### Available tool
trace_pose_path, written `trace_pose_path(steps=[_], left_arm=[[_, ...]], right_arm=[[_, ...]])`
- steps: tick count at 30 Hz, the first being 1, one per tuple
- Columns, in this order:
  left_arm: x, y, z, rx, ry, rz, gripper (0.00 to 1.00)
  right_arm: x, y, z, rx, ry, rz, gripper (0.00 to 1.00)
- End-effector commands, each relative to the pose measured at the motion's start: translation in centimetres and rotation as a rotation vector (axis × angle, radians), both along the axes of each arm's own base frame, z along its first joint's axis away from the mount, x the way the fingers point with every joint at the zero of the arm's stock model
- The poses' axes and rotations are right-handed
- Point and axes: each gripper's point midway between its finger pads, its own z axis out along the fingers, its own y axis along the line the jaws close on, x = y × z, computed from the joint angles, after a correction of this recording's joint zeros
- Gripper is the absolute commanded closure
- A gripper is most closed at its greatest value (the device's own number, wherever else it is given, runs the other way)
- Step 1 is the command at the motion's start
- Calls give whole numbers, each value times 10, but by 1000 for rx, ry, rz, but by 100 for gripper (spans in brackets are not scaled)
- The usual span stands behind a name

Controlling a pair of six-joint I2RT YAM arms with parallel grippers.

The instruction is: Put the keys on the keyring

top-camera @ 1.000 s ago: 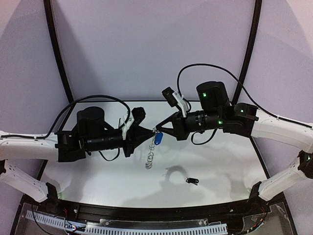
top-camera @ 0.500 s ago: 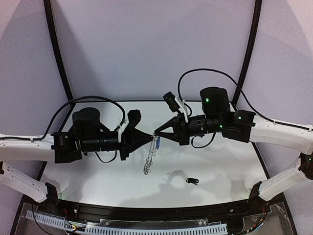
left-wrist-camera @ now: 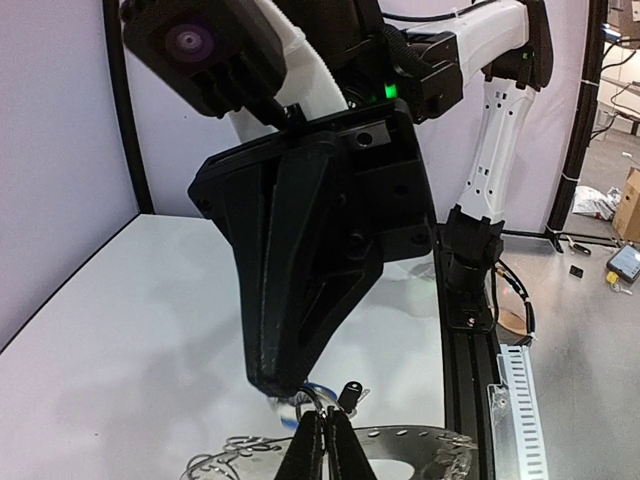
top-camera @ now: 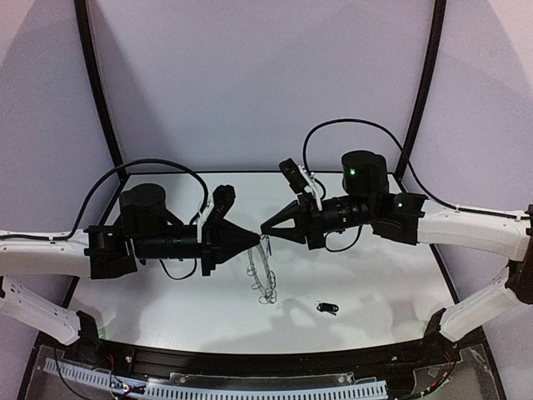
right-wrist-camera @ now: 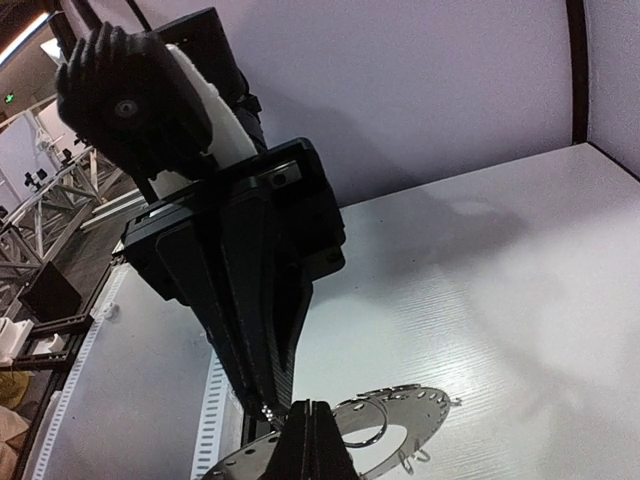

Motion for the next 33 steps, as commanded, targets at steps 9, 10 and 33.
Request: trace_pose_path(steps=[9, 10, 33], left_arm=[[-13, 7, 95, -318, -193, -42, 99], [-14, 7, 97, -323, -199, -43, 99], [24, 11, 35, -59, -100, 162, 53]], right_arm=[[27, 12, -70, -82, 256, -121, 100], [27, 12, -72, -84, 259, -122, 100], [25, -1, -34, -60, 219, -173, 100]])
